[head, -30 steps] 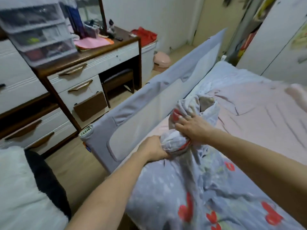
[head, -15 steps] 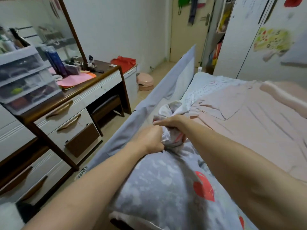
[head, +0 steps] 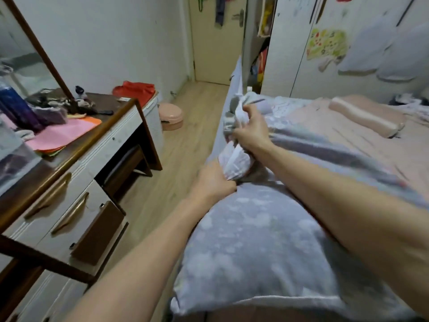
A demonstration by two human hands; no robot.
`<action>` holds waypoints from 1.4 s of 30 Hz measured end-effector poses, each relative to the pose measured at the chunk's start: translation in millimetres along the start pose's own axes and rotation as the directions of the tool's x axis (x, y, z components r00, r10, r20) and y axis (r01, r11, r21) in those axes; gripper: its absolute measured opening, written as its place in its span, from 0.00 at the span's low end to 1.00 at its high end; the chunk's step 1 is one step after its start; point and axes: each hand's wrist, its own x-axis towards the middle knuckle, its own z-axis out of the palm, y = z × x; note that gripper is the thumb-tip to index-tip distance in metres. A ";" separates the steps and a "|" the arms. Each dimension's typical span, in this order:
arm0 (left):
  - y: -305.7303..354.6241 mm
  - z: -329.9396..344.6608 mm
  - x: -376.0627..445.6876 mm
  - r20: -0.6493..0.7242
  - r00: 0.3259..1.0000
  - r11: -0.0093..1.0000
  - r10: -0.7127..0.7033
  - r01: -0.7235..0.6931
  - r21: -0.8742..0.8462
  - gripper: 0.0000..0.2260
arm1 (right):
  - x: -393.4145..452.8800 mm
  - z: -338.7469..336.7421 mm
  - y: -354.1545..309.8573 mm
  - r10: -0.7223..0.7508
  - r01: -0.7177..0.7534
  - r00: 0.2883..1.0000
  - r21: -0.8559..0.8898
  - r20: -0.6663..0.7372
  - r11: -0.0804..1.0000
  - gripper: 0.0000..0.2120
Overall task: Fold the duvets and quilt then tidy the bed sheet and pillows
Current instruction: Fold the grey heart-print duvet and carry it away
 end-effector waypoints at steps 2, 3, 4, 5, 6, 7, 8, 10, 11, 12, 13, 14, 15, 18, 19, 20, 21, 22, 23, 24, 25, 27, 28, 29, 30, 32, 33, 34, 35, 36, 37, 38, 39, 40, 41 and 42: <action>-39.2 8.4 -2.9 0.081 0.987 0.990 -0.138 0.138 0.004 0.32 | -14.3 35.0 16.3 0.008 0.000 0.996 -0.085 0.088 0.996 0.23; -63.1 16.4 -7.3 0.128 0.967 0.975 -0.222 0.221 0.024 0.31 | -21.0 55.6 25.2 0.017 0.004 0.984 -0.122 0.175 0.992 0.21; -79.6 25.4 -15.9 0.165 0.941 0.955 -0.296 0.295 0.035 0.30 | -27.2 69.5 32.4 0.033 0.009 0.962 -0.153 0.270 0.988 0.15; -99.3 37.0 -21.6 0.195 0.918 0.939 -0.345 0.339 0.064 0.28 | -30.5 83.9 39.0 0.082 -0.022 0.937 -0.176 0.340 0.984 0.07; -111.5 48.5 -27.0 0.213 0.912 0.936 -0.351 0.334 0.112 0.26 | -30.7 91.9 47.9 0.140 -0.084 0.927 -0.171 0.349 0.982 0.06; -117.5 57.2 -32.8 0.232 0.916 0.943 -0.326 0.297 0.151 0.23 | -30.0 92.4 59.7 0.215 -0.168 0.917 -0.164 0.336 0.972 0.12; -119.4 67.5 -32.3 0.250 0.924 0.952 -0.288 0.249 0.176 0.21 | -27.3 90.2 76.3 0.305 -0.269 0.898 -0.153 0.316 0.951 0.14; -115.4 80.5 -29.6 0.301 0.920 0.951 -0.250 0.174 0.257 0.16 | -26.6 78.1 102.6 0.459 -0.474 0.851 -0.004 0.257 0.881 0.14; -108.8 82.1 -30.5 0.333 0.913 0.945 -0.238 0.138 0.297 0.14 | -25.7 71.0 115.7 0.520 -0.563 0.817 0.148 0.247 0.813 0.12; -102.8 82.4 -30.5 0.389 0.884 0.933 -0.259 0.125 0.337 0.13 | -23.2 64.6 129.9 0.576 -0.630 0.776 0.281 0.257 0.724 0.10; -101.3 79.7 -29.3 0.457 0.836 0.916 -0.304 0.126 0.380 0.12 | -20.9 58.5 141.0 0.609 -0.676 0.737 0.331 0.293 0.659 0.10; -103.8 72.6 -28.0 0.526 0.765 0.896 -0.373 0.149 0.418 0.11 | -18.4 55.1 152.1 0.622 -0.702 0.712 0.294 0.326 0.649 0.12; -106.4 69.6 -22.4 0.578 0.693 0.880 -0.431 0.180 0.440 0.09 | -13.5 51.1 166.4 0.623 -0.709 0.697 0.206 0.355 0.675 0.12; -110.0 58.8 0.6 0.595 0.606 0.835 -0.528 0.244 0.494 0.11 | -6.5 44.7 191.1 0.575 -0.622 0.714 -0.014 0.400 0.783 0.09; -104.7 67.5 14.6 0.580 0.632 0.835 -0.515 0.214 0.508 0.12 | 0.1 41.3 204.3 0.569 -0.605 0.708 -0.056 0.418 0.794 0.09; -103.4 73.4 27.3 0.545 0.678 0.830 -0.494 0.181 0.528 0.12 | 5.8 42.4 211.5 0.561 -0.591 0.710 -0.071 0.426 0.803 0.09; -99.2 77.7 35.6 0.495 0.736 0.831 -0.461 0.163 0.532 0.13 | 8.7 45.2 217.8 0.557 -0.584 0.711 -0.080 0.430 0.808 0.09; -97.0 89.7 50.8 0.435 0.789 0.834 -0.435 0.172 0.524 0.14 | 19.7 49.1 227.2 0.543 -0.572 0.715 -0.080 0.440 0.817 0.08; -95.4 99.9 61.7 0.370 0.836 0.841 -0.406 0.183 0.509 0.13 | 28.6 55.5 235.8 0.528 -0.553 0.721 -0.086 0.450 0.829 0.09; -94.1 108.3 69.0 0.320 0.866 0.846 -0.384 0.190 0.499 0.12 | 35.9 64.1 243.1 0.526 -0.542 0.714 -0.111 0.462 0.833 0.09; -92.2 119.2 76.8 0.299 0.873 0.843 -0.386 0.201 0.499 0.10 | 43.2 72.9 250.6 0.530 -0.534 0.704 -0.140 0.472 0.834 0.10; -96.9 141.6 89.3 0.292 0.852 0.825 -0.436 0.249 0.507 0.12 | 51.7 93.9 257.1 0.520 -0.506 0.691 -0.176 0.503 0.844 0.14; -100.1 148.8 92.7 0.299 0.837 0.817 -0.458 0.265 0.512 0.14 | 53.1 102.8 256.5 0.507 -0.475 0.687 -0.206 0.520 0.855 0.16; -103.1 155.8 96.6 0.294 0.826 0.808 -0.480 0.287 0.514 0.15 | 56.8 116.7 257.1 0.502 -0.450 0.668 -0.239 0.549 0.860 0.18; -107.3 162.2 98.2 0.294 0.819 0.804 -0.494 0.301 0.512 0.17 | 59.4 130.6 259.7 0.499 -0.433 0.652 -0.259 0.571 0.863 0.21; -112.5 168.6 96.7 0.282 0.823 0.819 -0.493 0.330 0.469 0.19 | 58.0 150.7 262.3 0.524 -0.414 0.606 -0.325 0.599 0.850 0.30; -114.0 170.4 95.7 0.268 0.833 0.833 -0.485 0.346 0.431 0.20 | 55.8 156.2 264.2 0.520 -0.361 0.594 -0.374 0.615 0.854 0.29; -116.3 171.5 94.0 0.251 0.851 0.852 -0.462 0.348 0.390 0.22 | 54.7 158.8 268.6 0.493 -0.292 0.607 -0.402 0.624 0.868 0.25; -118.6 172.1 92.9 0.228 0.868 0.865 -0.441 0.343 0.367 0.23 | 52.3 156.5 271.1 0.454 -0.235 0.629 -0.402 0.631 0.885 0.19; -119.7 170.9 92.5 0.198 0.893 0.881 -0.405 0.322 0.348 0.23 | 49.4 150.7 276.5 0.405 -0.198 0.659 -0.374 0.634 0.906 0.15; -120.4 169.0 95.0 0.165 0.916 0.885 -0.366 0.287 0.367 0.24 | 47.9 141.8 280.9 0.367 -0.196 0.686 -0.326 0.628 0.925 0.11; -121.7 166.2 96.8 0.139 0.931 0.879 -0.338 0.260 0.400 0.25 | 46.9 132.9 285.8 0.328 -0.210 0.722 -0.260 0.609 0.943 0.10; -122.6 163.2 100.1 0.133 0.938 0.855 -0.320 0.226 0.466 0.25 | 46.6 122.9 286.3 0.290 -0.230 0.760 -0.178 0.582 0.957 0.10; -124.0 162.3 103.9 0.142 0.949 0.827 -0.281 0.164 0.539 0.24 | 47.4 112.2 284.6 0.242 -0.224 0.791 -0.102 0.562 0.969 0.11; -122.3 162.8 108.3 0.168 0.953 0.802 -0.251 0.108 0.587 0.21 | 49.3 102.4 279.8 0.189 -0.201 0.805 -0.041 0.563 0.979 0.14; -120.6 164.1 111.7 0.200 0.952 0.799 -0.232 0.069 0.597 0.17 | 51.0 93.6 272.2 0.132 -0.161 0.811 0.001 0.570 0.987 0.17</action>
